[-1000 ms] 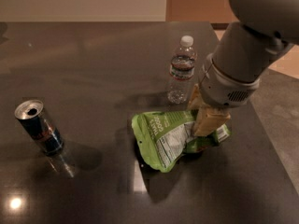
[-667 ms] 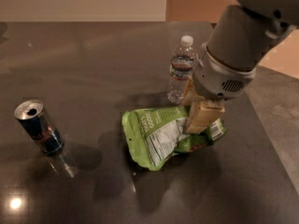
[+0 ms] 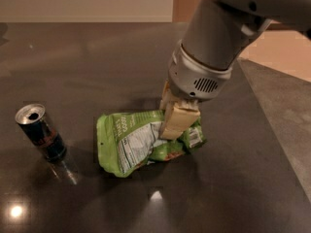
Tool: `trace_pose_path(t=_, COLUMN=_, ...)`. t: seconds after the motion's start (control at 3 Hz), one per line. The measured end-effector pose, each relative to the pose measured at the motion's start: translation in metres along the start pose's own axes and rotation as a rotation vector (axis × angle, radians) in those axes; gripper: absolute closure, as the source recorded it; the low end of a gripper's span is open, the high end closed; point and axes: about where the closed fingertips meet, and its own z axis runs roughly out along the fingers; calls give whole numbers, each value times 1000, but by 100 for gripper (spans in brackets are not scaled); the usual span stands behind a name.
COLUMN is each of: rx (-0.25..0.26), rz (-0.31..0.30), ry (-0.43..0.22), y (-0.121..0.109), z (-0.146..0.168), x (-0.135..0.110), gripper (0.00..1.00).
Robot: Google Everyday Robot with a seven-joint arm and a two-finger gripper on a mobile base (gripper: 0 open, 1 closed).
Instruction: Move green rice chip bag near redbull can
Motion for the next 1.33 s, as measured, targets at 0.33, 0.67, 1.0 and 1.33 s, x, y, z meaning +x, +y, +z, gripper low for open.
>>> trace_pose_path(t=0.33, rx=-12, rz=21, ry=-35, y=1, z=18, x=-22, gripper=100)
trace_pose_path(t=0.67, rx=-20, rz=22, ry=-45, y=2, z=31, x=-38, gripper=83)
trace_pose_path(t=1.0, rx=-26, rz=27, ry=-52, y=3, z=40, x=-49, gripper=59)
trace_pose_path(t=1.33, rx=-25, rz=28, ry=-58, y=0, z=46, x=-56, gripper=36)
